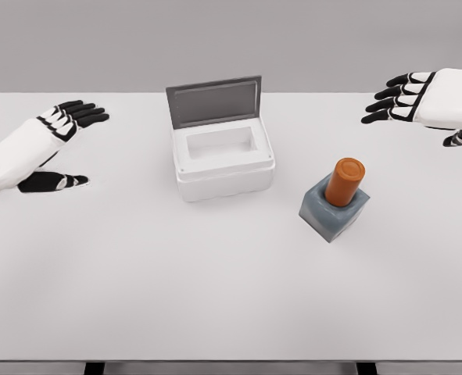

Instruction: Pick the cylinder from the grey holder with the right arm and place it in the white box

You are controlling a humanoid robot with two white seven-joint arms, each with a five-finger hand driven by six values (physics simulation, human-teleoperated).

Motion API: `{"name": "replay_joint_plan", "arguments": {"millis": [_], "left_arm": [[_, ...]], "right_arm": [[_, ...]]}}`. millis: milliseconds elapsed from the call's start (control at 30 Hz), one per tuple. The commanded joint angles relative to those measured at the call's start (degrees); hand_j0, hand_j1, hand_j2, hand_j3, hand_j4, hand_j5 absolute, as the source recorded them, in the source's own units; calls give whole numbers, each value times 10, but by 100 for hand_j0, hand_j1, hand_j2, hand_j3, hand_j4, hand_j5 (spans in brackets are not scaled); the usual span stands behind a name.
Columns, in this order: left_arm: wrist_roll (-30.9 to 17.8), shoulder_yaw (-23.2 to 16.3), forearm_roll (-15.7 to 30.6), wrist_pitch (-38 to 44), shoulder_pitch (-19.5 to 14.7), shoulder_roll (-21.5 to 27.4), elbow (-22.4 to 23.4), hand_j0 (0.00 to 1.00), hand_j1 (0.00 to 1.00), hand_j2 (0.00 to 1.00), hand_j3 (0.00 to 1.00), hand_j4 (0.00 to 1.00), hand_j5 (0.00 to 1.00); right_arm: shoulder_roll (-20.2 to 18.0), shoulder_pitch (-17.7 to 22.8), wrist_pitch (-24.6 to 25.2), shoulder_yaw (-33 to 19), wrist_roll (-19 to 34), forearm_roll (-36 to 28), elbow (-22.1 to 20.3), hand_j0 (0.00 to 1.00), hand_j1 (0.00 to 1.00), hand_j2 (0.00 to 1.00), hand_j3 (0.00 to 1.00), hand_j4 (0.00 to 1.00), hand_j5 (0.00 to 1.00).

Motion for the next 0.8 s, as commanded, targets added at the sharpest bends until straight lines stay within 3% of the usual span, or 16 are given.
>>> {"name": "replay_joint_plan", "arguments": {"millis": [0, 33, 200, 233, 267, 300, 333, 433, 500, 567, 633, 767], "left_arm": [[1, 69, 21, 0, 31, 17, 45, 100, 100, 100, 100, 100, 100], [1, 78, 18, 0, 50, 21, 46, 100, 100, 100, 100, 100, 100], [0, 81, 14, 0, 54, 31, 46, 100, 100, 100, 100, 100, 100], [0, 81, 14, 0, 54, 31, 46, 100, 100, 100, 100, 100, 100], [-1, 80, 14, 0, 55, 31, 46, 100, 100, 100, 100, 100, 100], [-1, 80, 14, 0, 54, 31, 46, 100, 100, 100, 100, 100, 100], [-1, 80, 14, 0, 55, 31, 46, 100, 100, 100, 100, 100, 100], [-3, 80, 12, 0, 57, 31, 46, 100, 100, 100, 100, 100, 100], [-3, 80, 12, 0, 57, 30, 45, 100, 100, 100, 100, 100, 100], [-3, 80, 12, 0, 57, 28, 45, 100, 100, 100, 100, 100, 100], [-3, 79, 10, 0, 57, 28, 45, 100, 100, 100, 100, 100, 100], [-3, 79, 5, 0, 57, 26, 45, 100, 100, 100, 100, 100, 100]], "right_arm": [[0, -1, 2, 0, 0, -1, 0, 100, 100, 100, 100, 100, 100], [0, -1, 2, -1, 0, -1, 0, 100, 100, 100, 100, 100, 100], [-1, 1, 2, 3, 0, -7, 0, 97, 97, 97, 97, 97, 97], [-6, 4, 2, 8, 0, -40, 1, 88, 88, 88, 88, 88, 88], [-12, 6, 2, 20, 0, -93, 1, 87, 87, 87, 87, 87, 87], [-10, 7, 18, 42, 0, -173, 1, 87, 87, 87, 87, 87, 87], [-7, 8, 48, 48, 0, -214, 0, 87, 87, 87, 87, 87, 87], [3, 7, 141, 52, 0, -269, 1, 87, 87, 87, 87, 87, 87], [26, 7, 198, 53, 0, -262, 1, 88, 88, 88, 88, 88, 88], [27, 9, 202, 58, 0, -235, 1, 98, 98, 98, 98, 98, 98], [28, 9, 202, 75, 0, -182, 1, 98, 98, 98, 98, 98, 98], [32, 9, 203, 81, 0, -150, 1, 98, 98, 98, 98, 98, 98]]}}
